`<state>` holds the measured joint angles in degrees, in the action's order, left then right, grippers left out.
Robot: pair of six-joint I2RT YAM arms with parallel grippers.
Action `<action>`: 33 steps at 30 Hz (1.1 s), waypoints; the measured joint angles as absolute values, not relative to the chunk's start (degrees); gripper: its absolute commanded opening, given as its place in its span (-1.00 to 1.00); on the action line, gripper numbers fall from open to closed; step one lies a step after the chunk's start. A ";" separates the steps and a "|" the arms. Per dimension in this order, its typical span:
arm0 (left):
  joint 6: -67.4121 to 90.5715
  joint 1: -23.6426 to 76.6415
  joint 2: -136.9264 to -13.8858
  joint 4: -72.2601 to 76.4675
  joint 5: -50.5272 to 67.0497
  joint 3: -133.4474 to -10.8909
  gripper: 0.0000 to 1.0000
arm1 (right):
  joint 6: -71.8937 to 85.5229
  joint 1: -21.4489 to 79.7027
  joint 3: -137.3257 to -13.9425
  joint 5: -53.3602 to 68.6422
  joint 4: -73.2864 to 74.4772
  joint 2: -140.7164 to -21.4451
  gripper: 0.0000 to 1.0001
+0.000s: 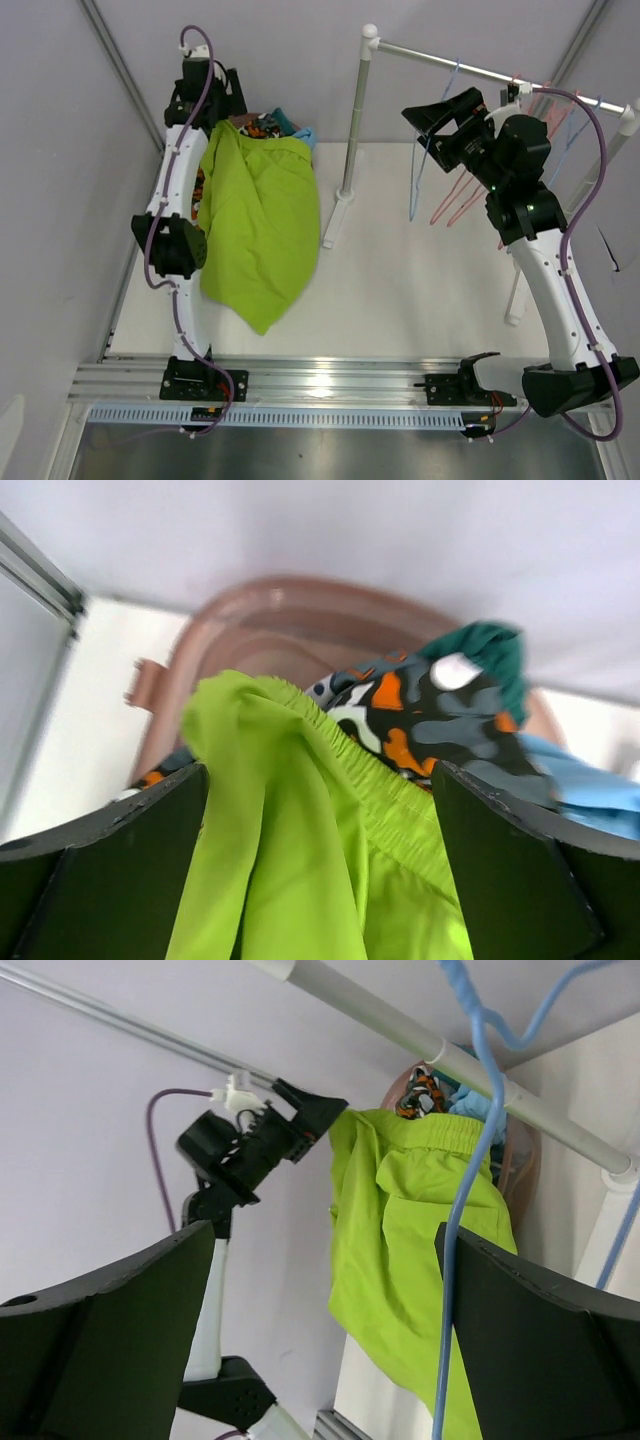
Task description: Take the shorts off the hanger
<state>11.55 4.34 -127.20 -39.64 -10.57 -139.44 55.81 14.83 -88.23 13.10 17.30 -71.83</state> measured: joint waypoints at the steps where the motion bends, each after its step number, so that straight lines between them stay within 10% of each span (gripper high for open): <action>1: 11.51 4.38 -125.21 -39.66 -10.63 -139.15 0.98 | 55.33 15.11 -88.33 12.82 17.39 -71.35 0.99; 11: 9.30 7.29 -96.25 -34.17 -10.48 -132.53 0.98 | 51.64 15.70 -89.49 11.31 19.99 -67.29 0.99; 33: 6.44 18.57 -33.28 -33.63 -13.85 -56.18 0.98 | 34.96 16.34 -53.01 13.17 15.62 -24.67 0.99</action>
<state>6.44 18.57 -33.28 -33.63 -13.85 -56.18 34.96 16.34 -53.01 13.17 15.62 -24.67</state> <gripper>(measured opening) 0.993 0.993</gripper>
